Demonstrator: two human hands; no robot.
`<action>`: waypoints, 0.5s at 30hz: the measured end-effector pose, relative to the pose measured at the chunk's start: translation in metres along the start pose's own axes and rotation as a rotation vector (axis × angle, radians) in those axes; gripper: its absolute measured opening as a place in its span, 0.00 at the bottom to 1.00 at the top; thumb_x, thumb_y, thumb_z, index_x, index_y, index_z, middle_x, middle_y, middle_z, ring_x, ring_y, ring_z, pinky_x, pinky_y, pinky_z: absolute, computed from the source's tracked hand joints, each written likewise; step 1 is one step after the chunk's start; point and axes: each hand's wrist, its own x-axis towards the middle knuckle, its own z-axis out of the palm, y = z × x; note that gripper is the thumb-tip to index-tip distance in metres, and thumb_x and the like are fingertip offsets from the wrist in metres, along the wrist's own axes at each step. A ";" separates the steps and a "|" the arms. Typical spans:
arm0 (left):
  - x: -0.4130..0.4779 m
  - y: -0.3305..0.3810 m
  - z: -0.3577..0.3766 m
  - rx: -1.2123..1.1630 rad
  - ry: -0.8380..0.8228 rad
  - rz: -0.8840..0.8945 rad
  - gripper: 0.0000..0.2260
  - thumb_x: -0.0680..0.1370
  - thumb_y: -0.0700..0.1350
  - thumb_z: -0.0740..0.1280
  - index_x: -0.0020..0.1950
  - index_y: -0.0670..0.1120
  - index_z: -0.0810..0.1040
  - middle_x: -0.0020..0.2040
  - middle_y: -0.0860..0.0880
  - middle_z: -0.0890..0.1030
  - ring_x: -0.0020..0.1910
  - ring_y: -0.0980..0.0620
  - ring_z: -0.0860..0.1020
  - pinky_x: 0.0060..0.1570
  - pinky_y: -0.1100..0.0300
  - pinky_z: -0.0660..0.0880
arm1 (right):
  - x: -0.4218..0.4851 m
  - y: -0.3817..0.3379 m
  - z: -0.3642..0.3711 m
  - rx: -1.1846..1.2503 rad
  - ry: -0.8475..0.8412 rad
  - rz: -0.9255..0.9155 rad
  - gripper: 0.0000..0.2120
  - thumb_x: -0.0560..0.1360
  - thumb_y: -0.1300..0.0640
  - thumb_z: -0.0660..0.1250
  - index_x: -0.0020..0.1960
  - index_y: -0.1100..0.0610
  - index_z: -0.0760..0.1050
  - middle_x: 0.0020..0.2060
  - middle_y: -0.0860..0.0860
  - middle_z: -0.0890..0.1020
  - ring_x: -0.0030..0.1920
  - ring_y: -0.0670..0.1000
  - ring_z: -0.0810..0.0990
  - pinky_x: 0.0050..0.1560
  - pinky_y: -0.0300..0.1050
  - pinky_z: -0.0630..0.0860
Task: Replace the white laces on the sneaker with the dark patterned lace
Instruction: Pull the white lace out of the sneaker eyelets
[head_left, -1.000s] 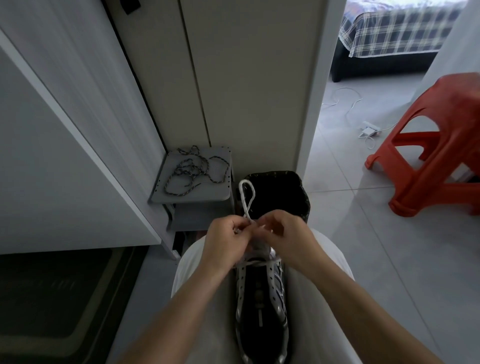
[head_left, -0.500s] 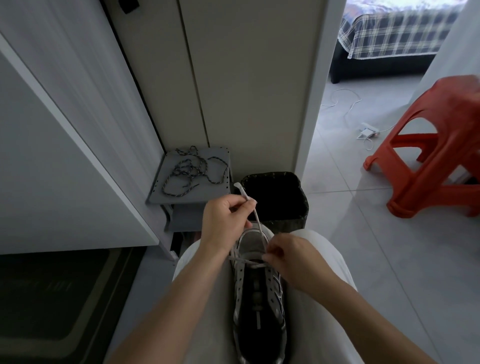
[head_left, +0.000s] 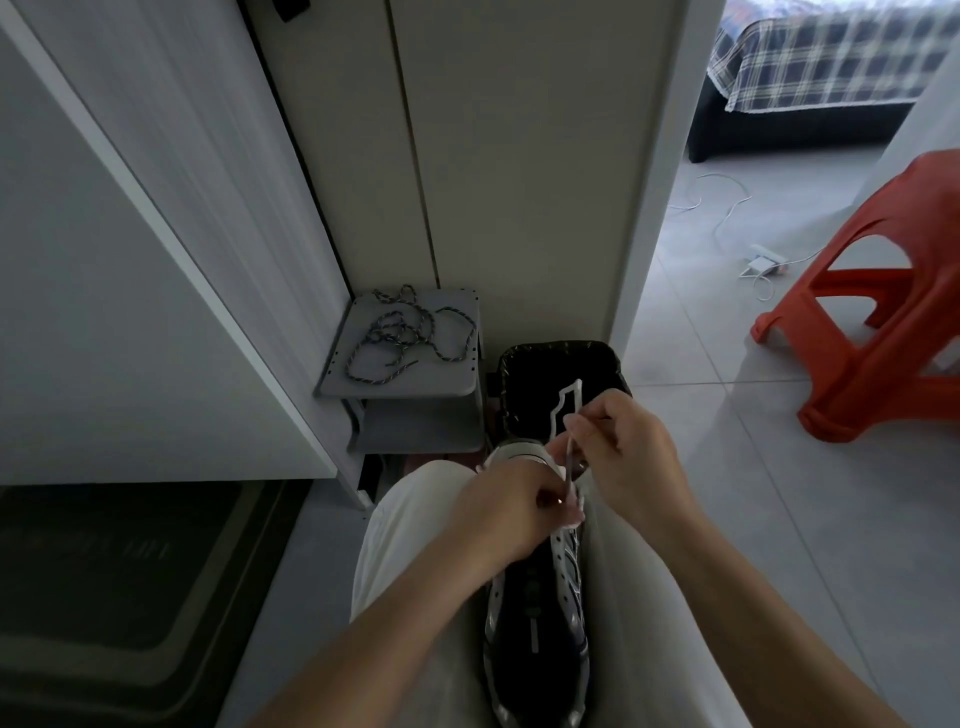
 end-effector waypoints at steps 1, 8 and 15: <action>0.003 0.001 0.001 0.059 0.016 -0.019 0.16 0.73 0.51 0.68 0.26 0.53 0.70 0.29 0.53 0.71 0.32 0.56 0.72 0.32 0.60 0.62 | -0.001 -0.001 0.002 0.003 -0.005 0.000 0.08 0.76 0.58 0.65 0.39 0.52 0.72 0.33 0.44 0.84 0.35 0.42 0.82 0.39 0.43 0.77; 0.005 -0.014 0.004 -0.436 0.132 -0.214 0.05 0.71 0.47 0.74 0.34 0.52 0.84 0.28 0.51 0.80 0.26 0.54 0.77 0.30 0.60 0.74 | -0.021 0.014 0.000 -0.234 -0.119 0.082 0.04 0.72 0.50 0.70 0.40 0.50 0.79 0.29 0.42 0.79 0.32 0.32 0.75 0.31 0.25 0.68; 0.003 -0.016 0.014 -0.536 0.205 -0.245 0.08 0.71 0.48 0.74 0.31 0.50 0.83 0.23 0.55 0.76 0.23 0.60 0.72 0.28 0.66 0.69 | -0.032 0.031 0.009 -0.303 -0.168 0.118 0.03 0.69 0.53 0.72 0.39 0.49 0.79 0.33 0.45 0.81 0.35 0.42 0.78 0.38 0.36 0.74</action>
